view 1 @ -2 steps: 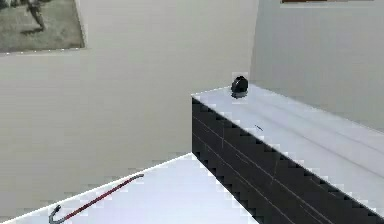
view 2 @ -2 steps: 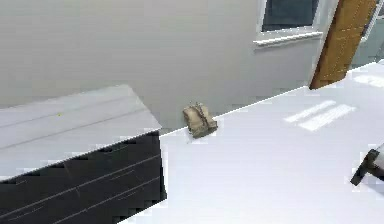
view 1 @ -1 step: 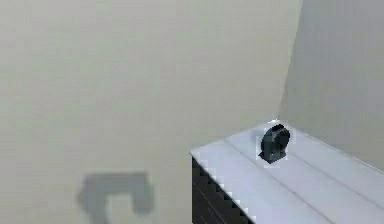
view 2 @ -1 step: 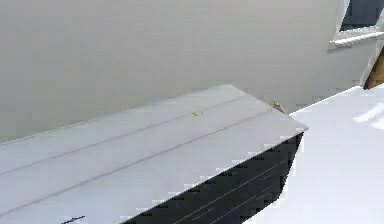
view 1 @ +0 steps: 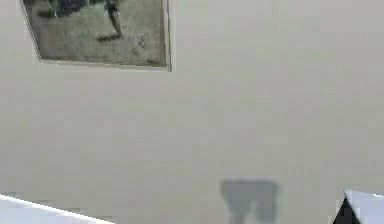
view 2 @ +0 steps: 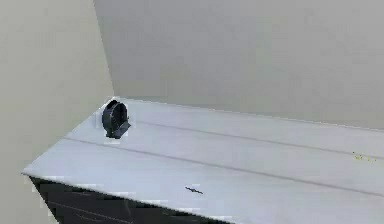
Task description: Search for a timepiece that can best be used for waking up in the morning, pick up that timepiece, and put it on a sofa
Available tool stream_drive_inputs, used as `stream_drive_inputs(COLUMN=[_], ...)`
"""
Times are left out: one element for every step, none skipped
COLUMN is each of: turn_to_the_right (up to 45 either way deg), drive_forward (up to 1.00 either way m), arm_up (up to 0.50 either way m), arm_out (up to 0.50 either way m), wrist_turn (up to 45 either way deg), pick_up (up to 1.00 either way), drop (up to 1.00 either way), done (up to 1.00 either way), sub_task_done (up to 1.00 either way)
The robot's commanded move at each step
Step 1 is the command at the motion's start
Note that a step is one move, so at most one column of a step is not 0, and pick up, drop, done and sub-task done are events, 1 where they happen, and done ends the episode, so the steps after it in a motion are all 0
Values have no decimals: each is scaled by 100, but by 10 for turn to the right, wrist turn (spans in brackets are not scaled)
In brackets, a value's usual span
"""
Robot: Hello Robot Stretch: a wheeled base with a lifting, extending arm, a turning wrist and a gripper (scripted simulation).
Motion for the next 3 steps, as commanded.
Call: stream_drive_inputs(turn_to_the_right=[-180,450,450], drive_forward=[0,0,0], arm_up=[0,0,0], arm_out=[0,0,0], wrist_turn=[0,0,0], pick_up=[0,0,0], drop=[0,0,0], done=[0,0,0], sub_task_done=[0,0,0])
